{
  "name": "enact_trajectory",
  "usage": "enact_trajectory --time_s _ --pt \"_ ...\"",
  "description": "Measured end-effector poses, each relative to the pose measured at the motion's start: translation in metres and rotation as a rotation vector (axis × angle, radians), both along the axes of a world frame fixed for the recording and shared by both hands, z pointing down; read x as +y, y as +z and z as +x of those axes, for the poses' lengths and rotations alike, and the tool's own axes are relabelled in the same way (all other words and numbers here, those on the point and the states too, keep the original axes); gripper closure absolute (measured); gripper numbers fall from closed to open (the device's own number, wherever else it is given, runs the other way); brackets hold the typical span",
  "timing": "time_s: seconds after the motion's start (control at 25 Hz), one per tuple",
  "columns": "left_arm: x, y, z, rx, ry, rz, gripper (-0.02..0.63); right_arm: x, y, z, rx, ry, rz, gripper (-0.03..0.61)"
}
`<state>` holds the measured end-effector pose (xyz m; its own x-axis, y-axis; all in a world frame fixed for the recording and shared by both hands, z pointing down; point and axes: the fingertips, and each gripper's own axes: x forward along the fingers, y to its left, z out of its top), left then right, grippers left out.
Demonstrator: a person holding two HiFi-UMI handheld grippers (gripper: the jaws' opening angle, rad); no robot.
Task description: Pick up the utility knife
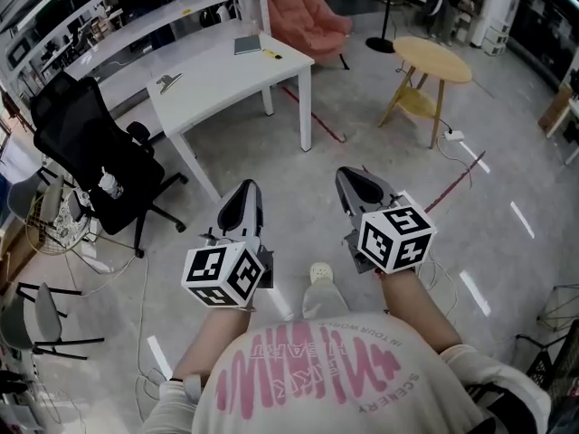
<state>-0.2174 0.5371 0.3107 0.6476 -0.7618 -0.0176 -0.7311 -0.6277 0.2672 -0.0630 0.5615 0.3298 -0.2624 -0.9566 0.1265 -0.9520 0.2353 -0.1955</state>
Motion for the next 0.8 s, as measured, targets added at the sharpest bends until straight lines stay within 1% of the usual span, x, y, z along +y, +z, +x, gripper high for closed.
enact_trajectory --time_s 0.12,0.24,0.32,0.36,0.48,0.56,0.64,0.8 --pt "-0.03 0.007 0.012 0.037 0.027 -0.005 0.589 -0.032 0.01 0.011 -0.011 -0.005 -0.009 0.563" --pt "-0.072 0.007 0.032 0.032 0.051 0.006 0.589 -0.078 0.016 0.027 -0.018 -0.006 -0.02 0.563" --pt "-0.104 0.006 0.045 0.031 0.051 0.011 0.589 -0.114 0.015 0.04 -0.026 -0.015 -0.015 0.563" --pt "-0.121 0.004 0.052 0.033 0.047 0.012 0.589 -0.132 0.012 0.046 -0.007 -0.02 -0.008 0.563" --pt "-0.171 -0.011 0.072 0.04 0.032 0.025 0.589 -0.185 -0.005 0.064 0.101 -0.043 0.025 0.563" --pt "-0.203 -0.022 0.085 0.052 0.018 0.042 0.589 -0.218 -0.016 0.074 0.122 -0.07 0.048 0.563" --pt "-0.233 -0.031 0.1 0.062 0.006 0.064 0.589 -0.248 -0.024 0.087 0.1 -0.093 0.063 0.563" --pt "-0.285 -0.046 0.132 0.085 -0.02 0.099 0.589 -0.298 -0.041 0.125 0.024 -0.113 0.087 0.563"
